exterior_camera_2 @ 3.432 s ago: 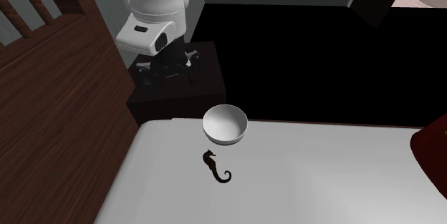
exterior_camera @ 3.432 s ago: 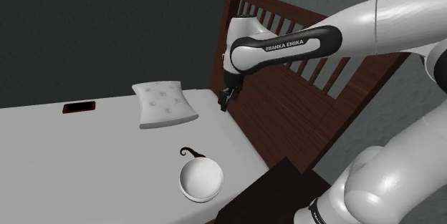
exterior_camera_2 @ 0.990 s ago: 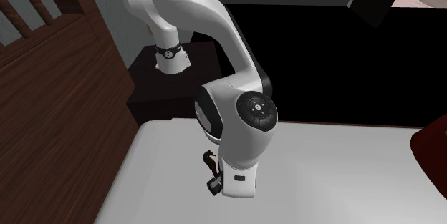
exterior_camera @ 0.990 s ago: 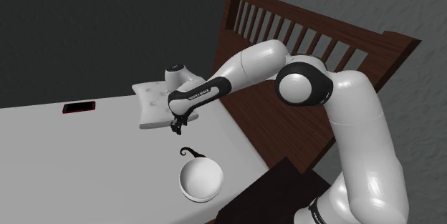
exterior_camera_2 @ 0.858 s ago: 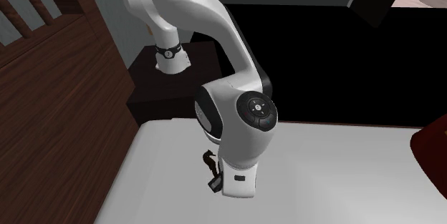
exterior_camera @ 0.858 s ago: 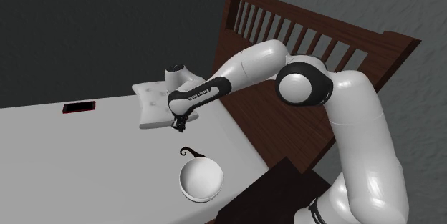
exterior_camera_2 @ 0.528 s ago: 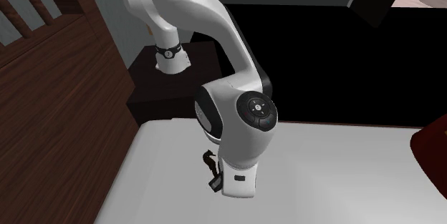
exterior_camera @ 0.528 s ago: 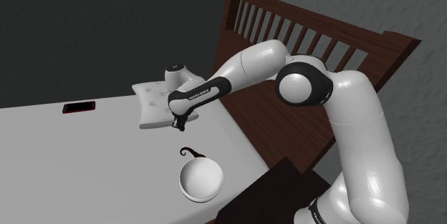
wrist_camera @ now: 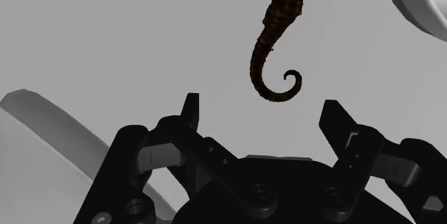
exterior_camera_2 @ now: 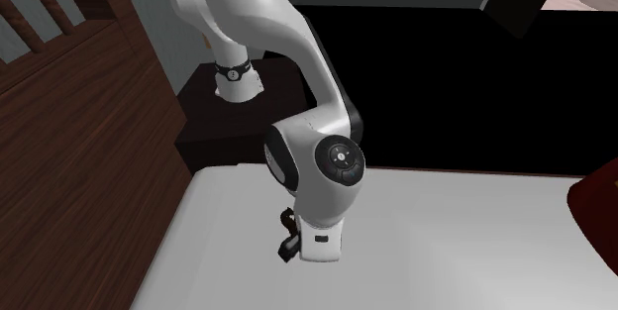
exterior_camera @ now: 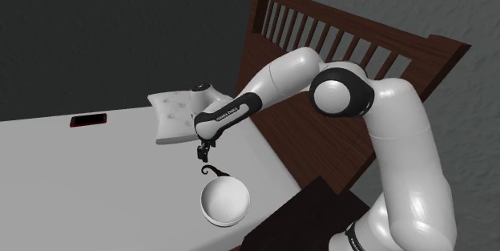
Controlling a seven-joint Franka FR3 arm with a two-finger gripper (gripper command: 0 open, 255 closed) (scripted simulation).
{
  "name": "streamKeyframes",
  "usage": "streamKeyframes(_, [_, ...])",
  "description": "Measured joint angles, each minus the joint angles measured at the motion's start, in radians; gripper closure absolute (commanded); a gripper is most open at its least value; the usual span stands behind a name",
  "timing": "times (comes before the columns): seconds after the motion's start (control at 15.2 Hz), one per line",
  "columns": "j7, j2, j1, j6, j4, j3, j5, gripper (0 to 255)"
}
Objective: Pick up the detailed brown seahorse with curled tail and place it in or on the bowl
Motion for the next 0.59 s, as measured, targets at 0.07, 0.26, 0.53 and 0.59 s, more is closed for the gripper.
streamKeyframes(0.07, [-0.009, -0.005, -0.003, 0.010, -0.029, 0.004, -0.001, 0])
streamKeyframes(0.26, [-0.043, -0.002, -0.019, 0.047, -0.108, 0.010, -0.008, 0])
streamKeyframes(0.53, [-0.055, 0.012, -0.024, 0.075, -0.142, 0.011, -0.014, 0])
streamKeyframes(0.59, [-0.055, 0.023, -0.024, 0.081, -0.139, 0.009, -0.016, 0])
